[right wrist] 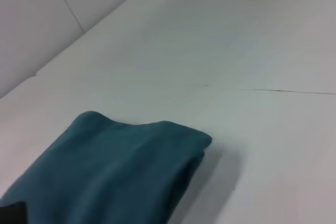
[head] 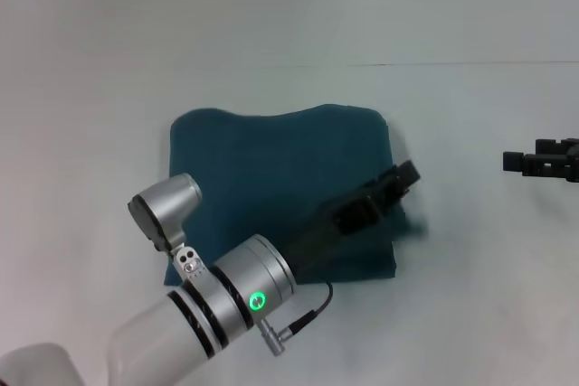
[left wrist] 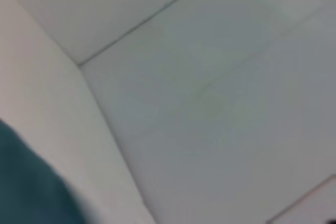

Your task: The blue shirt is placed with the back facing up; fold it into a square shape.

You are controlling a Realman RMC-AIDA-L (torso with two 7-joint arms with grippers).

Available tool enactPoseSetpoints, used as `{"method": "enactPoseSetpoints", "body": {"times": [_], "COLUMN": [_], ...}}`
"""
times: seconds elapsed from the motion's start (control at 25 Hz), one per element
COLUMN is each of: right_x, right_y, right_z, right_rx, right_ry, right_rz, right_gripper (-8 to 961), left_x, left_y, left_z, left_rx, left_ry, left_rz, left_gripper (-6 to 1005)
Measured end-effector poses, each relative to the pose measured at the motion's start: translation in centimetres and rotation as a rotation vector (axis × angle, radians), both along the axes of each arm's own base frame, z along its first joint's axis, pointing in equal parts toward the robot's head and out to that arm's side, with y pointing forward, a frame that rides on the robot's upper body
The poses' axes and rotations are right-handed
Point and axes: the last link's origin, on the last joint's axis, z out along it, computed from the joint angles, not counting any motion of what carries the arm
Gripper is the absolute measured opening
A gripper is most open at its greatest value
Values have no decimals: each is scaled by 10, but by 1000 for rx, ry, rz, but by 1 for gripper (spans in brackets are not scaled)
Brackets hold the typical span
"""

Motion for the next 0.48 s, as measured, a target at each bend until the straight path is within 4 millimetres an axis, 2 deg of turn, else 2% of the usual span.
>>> {"method": "enactPoseSetpoints", "body": {"times": [0.16,0.28,0.48], "right_x": [-3,-6,-12], "right_y": [3,5,10], "right_z": [-1,-2,-2], "right_rx": [-2,-4,-9], "right_ry": [9,21,48], "right_rz": [-5,-16,-40], "right_gripper": [913,913,913], "left_x": [6,3,-31], "left_y": [-6,-5,13], "left_z": [13,28,61], "left_rx": [17,37,134], "left_ry": [-68,-110,-74], "left_rz": [-112,-164,-126], "left_gripper": [289,352,458]}}
